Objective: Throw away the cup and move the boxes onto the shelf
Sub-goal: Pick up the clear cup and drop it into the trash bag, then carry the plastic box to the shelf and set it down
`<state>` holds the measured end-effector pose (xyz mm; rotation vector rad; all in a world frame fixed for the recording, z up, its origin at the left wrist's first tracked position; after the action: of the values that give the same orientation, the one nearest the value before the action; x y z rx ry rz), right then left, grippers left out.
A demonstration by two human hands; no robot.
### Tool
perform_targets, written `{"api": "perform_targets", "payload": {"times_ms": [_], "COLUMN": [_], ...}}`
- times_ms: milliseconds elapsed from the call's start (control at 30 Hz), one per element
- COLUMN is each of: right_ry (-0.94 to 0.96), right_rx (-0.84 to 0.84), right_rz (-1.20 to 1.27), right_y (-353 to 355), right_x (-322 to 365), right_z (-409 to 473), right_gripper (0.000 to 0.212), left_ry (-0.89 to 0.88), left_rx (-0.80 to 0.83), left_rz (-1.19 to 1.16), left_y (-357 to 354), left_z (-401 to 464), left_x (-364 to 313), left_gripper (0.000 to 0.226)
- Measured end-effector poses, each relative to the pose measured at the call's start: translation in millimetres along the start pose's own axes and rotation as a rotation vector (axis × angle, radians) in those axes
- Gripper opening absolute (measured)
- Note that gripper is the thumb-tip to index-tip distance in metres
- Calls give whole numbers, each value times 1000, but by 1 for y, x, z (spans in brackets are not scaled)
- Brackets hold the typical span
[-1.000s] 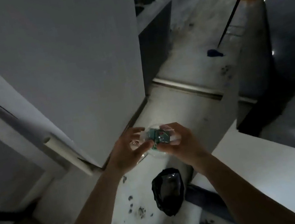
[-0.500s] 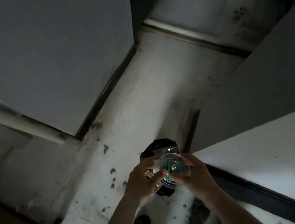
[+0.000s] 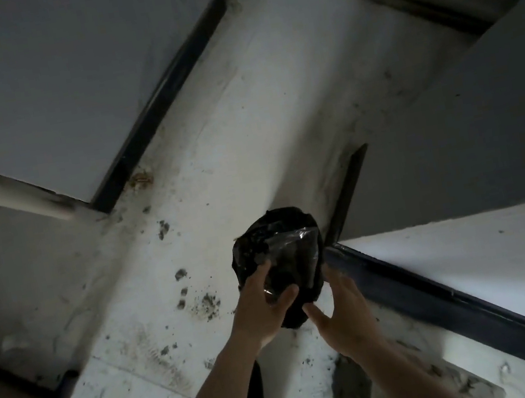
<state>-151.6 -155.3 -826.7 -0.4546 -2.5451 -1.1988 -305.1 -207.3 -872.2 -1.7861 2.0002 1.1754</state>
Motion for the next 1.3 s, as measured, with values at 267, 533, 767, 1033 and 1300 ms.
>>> {"api": "perform_targets", "payload": {"times_ms": [267, 533, 767, 1033, 1300], "right_ry": [96, 192, 180, 278, 462], "right_rx": [73, -49, -84, -243, -304], "right_rz": [-198, -199, -219, -339, -324], "right_y": [68, 165, 204, 277, 378], "right_x": [50, 104, 100, 150, 237], "right_z": [-52, -136, -204, -256, -315], "right_gripper": [77, 71, 80, 81, 77], "left_ry": [-101, -280, -302, -508, -591], "left_rx": [-32, -126, -127, -200, -346], "left_rz": [173, 297, 424, 691, 722], "left_y": [62, 135, 170, 216, 293], "left_z": [-62, -144, -207, -274, -345], "left_x": [-53, -160, -203, -284, -387], "left_gripper": [85, 84, 113, 126, 110]}}
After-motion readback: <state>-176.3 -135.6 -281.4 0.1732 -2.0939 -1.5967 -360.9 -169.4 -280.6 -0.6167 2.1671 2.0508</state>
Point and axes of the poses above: each hand's wrist, its own z-axis towards the middle knuckle, its own y-axis out of the back of the hand, x = y × z, the point moved 1 cm from there along z, towards the middle knuckle, and after that the axes turned 9 degrees about -x, right-handed, at the moved point
